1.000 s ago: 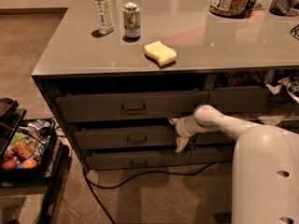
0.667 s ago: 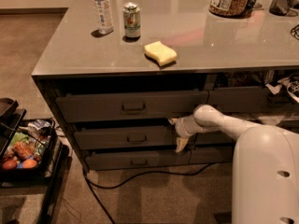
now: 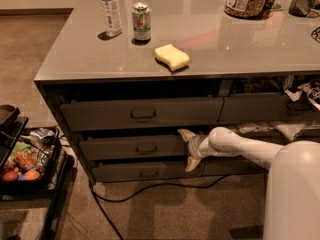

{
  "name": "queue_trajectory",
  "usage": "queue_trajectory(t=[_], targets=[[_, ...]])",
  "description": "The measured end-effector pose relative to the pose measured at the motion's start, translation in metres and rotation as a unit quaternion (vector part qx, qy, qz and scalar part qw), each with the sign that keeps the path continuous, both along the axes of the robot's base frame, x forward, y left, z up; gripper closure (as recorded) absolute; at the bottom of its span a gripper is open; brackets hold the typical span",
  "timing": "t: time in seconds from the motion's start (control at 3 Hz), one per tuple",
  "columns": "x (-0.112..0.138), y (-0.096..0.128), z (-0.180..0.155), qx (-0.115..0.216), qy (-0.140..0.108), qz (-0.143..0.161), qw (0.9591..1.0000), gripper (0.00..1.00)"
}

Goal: Open middle drawer

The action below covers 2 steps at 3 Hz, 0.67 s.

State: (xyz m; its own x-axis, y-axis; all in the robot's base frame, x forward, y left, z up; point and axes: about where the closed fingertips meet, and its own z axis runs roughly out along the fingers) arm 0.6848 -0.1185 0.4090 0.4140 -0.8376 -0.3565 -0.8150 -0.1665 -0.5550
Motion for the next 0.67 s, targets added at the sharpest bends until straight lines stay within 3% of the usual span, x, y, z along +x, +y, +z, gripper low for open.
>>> queue_trajectory(t=[0.67], targets=[[0.0091,0.0021,0.0021,-0.002,-0.012,-0.013,0.9998,0.0]])
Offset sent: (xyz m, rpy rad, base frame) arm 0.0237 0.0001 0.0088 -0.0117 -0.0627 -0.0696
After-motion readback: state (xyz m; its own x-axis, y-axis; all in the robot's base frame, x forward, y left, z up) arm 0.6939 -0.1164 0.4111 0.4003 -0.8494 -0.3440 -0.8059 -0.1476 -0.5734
